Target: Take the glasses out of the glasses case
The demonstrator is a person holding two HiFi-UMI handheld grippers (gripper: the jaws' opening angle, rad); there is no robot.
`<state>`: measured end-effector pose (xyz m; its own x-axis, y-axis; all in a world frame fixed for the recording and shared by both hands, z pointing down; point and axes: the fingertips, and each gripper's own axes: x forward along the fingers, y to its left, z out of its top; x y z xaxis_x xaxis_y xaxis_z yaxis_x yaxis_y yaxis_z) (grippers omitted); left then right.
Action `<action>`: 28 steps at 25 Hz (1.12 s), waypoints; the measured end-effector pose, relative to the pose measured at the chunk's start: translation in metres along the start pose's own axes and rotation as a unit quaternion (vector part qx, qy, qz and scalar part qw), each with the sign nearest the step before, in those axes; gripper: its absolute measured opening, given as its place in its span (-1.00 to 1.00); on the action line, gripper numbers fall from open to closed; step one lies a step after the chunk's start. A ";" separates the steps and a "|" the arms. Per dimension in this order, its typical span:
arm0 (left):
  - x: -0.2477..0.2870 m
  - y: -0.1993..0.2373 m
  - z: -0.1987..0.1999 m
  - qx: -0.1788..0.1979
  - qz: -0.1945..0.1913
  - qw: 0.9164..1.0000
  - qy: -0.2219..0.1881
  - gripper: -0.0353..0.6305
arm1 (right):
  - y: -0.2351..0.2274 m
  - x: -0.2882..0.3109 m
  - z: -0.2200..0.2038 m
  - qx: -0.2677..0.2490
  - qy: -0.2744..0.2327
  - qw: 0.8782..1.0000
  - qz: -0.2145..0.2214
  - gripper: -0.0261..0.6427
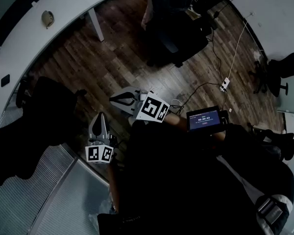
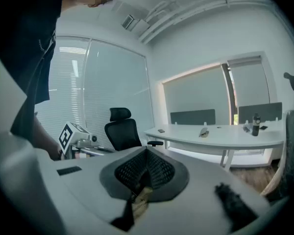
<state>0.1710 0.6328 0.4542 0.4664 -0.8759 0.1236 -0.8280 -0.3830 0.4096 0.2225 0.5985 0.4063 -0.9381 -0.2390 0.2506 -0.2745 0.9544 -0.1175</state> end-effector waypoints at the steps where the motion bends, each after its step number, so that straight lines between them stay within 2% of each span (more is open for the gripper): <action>1: 0.004 -0.001 -0.004 0.002 0.000 1.000 0.001 -0.87 | -0.003 0.000 -0.003 -0.001 -0.002 1.000 0.003 -0.89; 6: 0.018 -0.019 -0.024 0.010 -0.010 1.000 0.010 -0.87 | -0.014 -0.009 -0.015 -0.002 -0.011 1.000 0.006 -0.89; 11: 0.086 -0.032 -0.013 0.013 -0.018 0.999 0.044 -0.87 | -0.089 -0.021 0.000 0.011 -0.023 1.000 -0.010 -0.89; 15: 0.118 -0.039 -0.016 0.015 -0.017 0.997 0.067 -0.87 | -0.123 -0.027 -0.006 0.037 -0.033 0.999 -0.020 -0.89; 19: 0.143 -0.042 -0.012 0.016 -0.019 0.997 0.070 -0.87 | -0.142 -0.025 -0.018 0.066 -0.032 0.997 -0.023 -0.89; 24: 0.157 -0.031 -0.013 -0.006 -0.012 0.997 0.077 -0.87 | -0.154 -0.018 -0.026 0.076 -0.018 0.997 -0.016 -0.89; 28: 0.164 -0.018 -0.010 -0.016 -0.022 0.996 0.090 -0.88 | -0.164 -0.003 -0.024 0.074 -0.008 0.997 -0.017 -0.89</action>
<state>0.2655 0.4991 0.4763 0.5531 -0.7901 0.2642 -0.7961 -0.4078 0.4472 0.2754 0.4465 0.4476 -0.9303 -0.2750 0.2426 -0.3340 0.9086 -0.2507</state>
